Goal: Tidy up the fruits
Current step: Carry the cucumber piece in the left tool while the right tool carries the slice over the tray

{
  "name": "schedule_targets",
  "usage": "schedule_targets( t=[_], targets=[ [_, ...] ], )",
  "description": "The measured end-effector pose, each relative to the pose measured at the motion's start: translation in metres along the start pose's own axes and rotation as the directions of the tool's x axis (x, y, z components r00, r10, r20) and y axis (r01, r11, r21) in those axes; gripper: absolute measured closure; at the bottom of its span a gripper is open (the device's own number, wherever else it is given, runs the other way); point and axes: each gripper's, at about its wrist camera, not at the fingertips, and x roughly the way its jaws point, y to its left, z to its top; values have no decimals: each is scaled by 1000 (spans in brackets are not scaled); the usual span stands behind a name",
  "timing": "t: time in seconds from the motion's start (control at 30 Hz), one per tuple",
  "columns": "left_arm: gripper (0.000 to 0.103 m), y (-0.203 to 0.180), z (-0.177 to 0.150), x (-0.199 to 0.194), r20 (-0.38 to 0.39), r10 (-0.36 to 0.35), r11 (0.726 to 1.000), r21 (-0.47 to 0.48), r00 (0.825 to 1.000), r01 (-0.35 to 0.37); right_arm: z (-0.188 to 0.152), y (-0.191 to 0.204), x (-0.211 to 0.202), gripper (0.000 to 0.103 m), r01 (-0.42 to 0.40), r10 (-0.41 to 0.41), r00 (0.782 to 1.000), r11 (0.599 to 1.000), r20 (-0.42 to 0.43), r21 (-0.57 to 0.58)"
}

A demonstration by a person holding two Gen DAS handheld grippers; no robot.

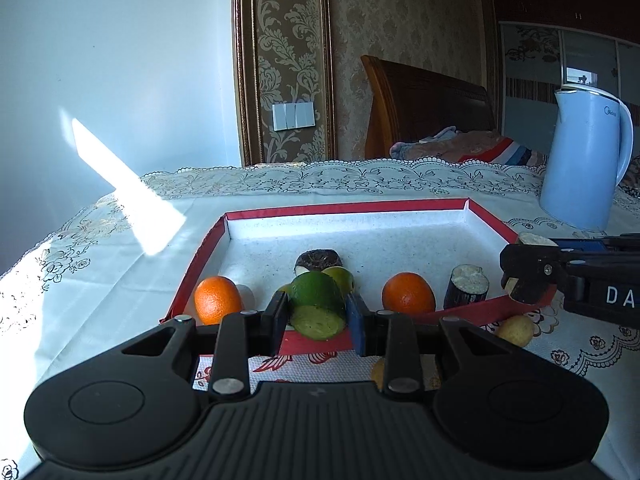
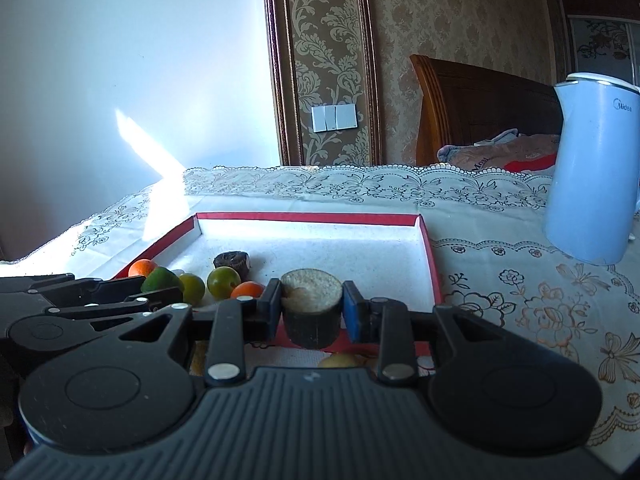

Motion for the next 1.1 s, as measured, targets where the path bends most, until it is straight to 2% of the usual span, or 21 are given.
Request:
schedule_targets(
  t=[0.33, 0.37, 0.4, 0.43, 0.6, 0.8, 1.1],
  targets=[
    [76, 2, 14, 12, 32, 37, 999, -30, 999, -36, 13, 6, 28, 73, 5, -5, 1000, 1000, -2, 13],
    [77, 4, 13, 12, 30, 41, 999, -32, 999, -41, 12, 6, 29, 73, 6, -6, 1000, 1000, -3, 14],
    [85, 8, 12, 13, 25, 38, 999, -40, 999, -37, 11, 5, 30, 73, 6, -6, 1000, 1000, -5, 16],
    [87, 12, 12, 14, 20, 30, 998, -51, 999, -29, 11, 5, 31, 73, 6, -6, 1000, 1000, -6, 18],
    [92, 27, 10, 16, 15, 12, 996, -92, 1000, -11, 10, 3, 30, 73, 1, -1, 1000, 1000, 1, 23],
    [92, 30, 7, 6, 37, 9, 996, -85, 999, -6, 10, 3, 30, 73, -12, 12, 1000, 1000, 2, 25],
    [92, 12, 17, 27, -7, 79, 995, -64, 997, -79, 15, 7, 42, 73, -3, 4, 1000, 1000, -18, 14]
  ],
)
